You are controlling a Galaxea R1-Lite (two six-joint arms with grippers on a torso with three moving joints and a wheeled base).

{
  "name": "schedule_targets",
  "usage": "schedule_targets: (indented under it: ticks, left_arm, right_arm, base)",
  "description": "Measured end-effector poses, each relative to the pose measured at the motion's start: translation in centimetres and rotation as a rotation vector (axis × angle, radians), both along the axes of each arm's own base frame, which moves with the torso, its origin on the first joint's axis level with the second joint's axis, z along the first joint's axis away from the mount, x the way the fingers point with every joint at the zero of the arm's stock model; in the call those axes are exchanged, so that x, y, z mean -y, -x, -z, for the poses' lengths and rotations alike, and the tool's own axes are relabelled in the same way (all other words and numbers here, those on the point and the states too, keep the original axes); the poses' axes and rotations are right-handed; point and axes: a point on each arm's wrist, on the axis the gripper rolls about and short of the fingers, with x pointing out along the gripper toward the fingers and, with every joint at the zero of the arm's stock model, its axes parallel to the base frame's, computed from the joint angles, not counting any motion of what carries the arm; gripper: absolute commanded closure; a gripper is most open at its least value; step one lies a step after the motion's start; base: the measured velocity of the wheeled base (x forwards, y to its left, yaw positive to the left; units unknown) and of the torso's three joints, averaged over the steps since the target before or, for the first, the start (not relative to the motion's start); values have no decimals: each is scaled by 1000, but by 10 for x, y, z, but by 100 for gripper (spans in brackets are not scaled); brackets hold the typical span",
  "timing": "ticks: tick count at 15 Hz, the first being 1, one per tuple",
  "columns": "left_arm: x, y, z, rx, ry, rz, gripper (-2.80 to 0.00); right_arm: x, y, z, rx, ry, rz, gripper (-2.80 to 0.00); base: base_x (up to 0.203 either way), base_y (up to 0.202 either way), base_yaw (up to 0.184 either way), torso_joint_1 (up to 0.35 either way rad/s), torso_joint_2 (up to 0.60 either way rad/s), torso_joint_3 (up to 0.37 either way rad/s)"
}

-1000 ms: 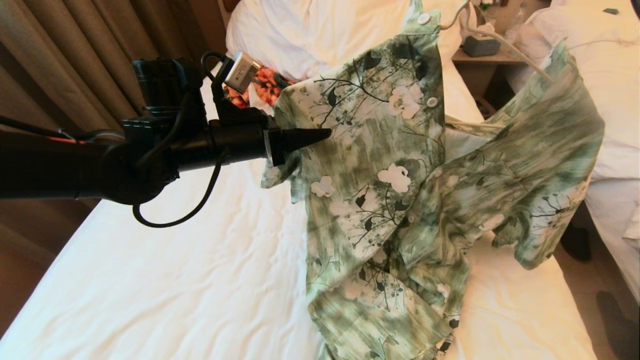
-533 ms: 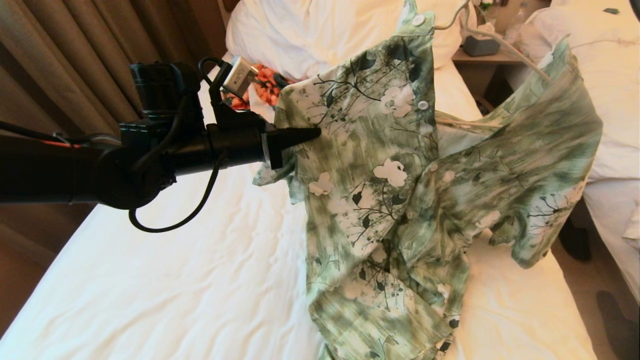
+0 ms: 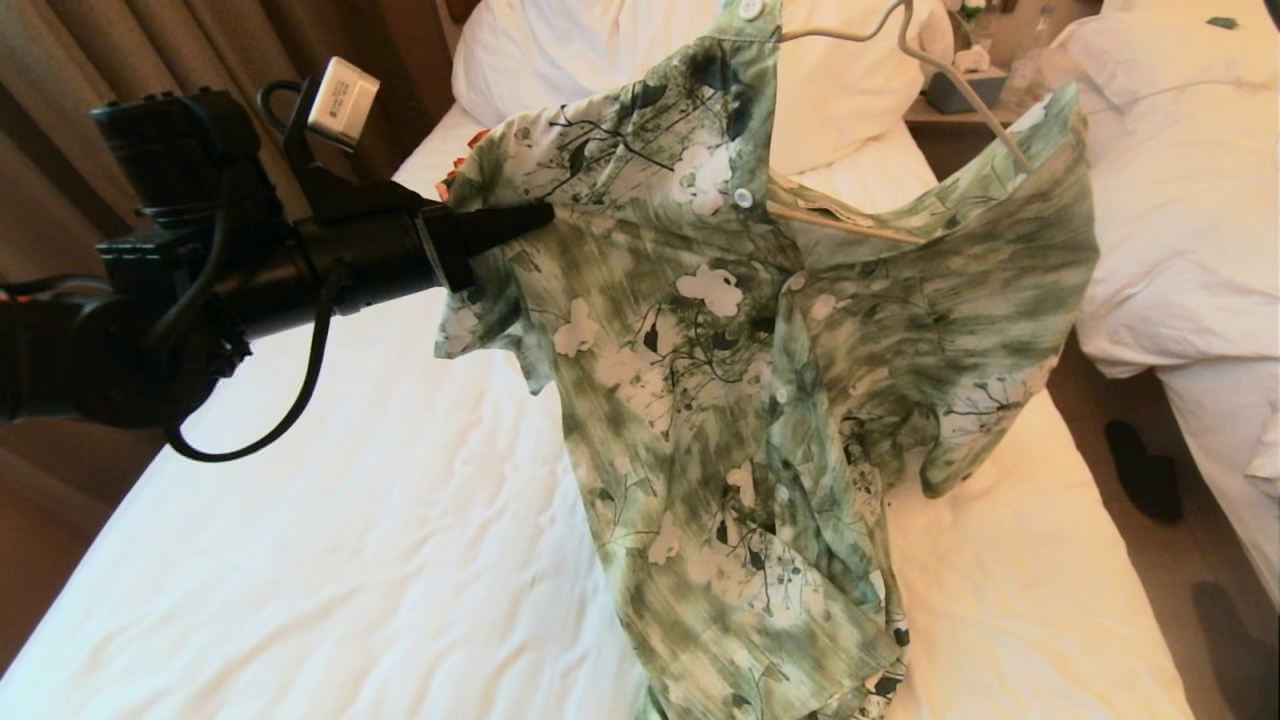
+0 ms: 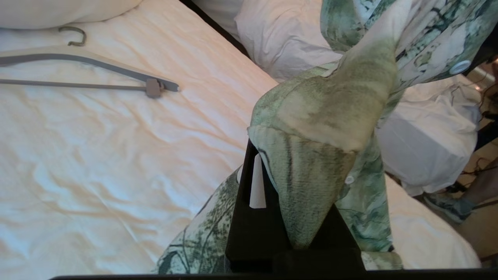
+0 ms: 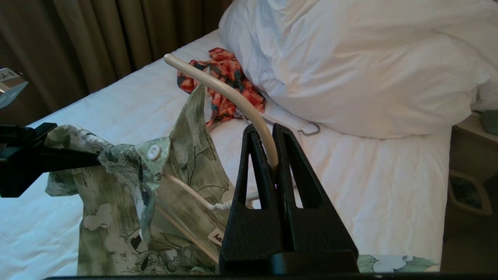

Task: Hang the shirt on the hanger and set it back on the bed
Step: Take the clothes hanger out of the clothes

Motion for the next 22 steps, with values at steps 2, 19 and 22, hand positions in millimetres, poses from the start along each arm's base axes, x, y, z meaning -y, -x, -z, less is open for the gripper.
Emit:
schedule_targets:
  ticks: [2, 19, 22]
  left_arm:
    - [-7, 2, -1, 13, 14, -19, 0]
    - [-46, 8, 45, -32, 35, -117, 0]
    - [-50, 9, 51, -53, 51, -126, 0]
  right_arm:
    - [0, 0, 0, 0, -2, 2, 0]
    - [5, 1, -3, 16, -18, 19, 0]
    - [7, 0, -4, 16, -21, 26, 0]
  base:
    - [0, 0, 0, 0, 0, 0]
    - [0, 0, 0, 0, 0, 0]
    - [0, 0, 0, 0, 0, 0]
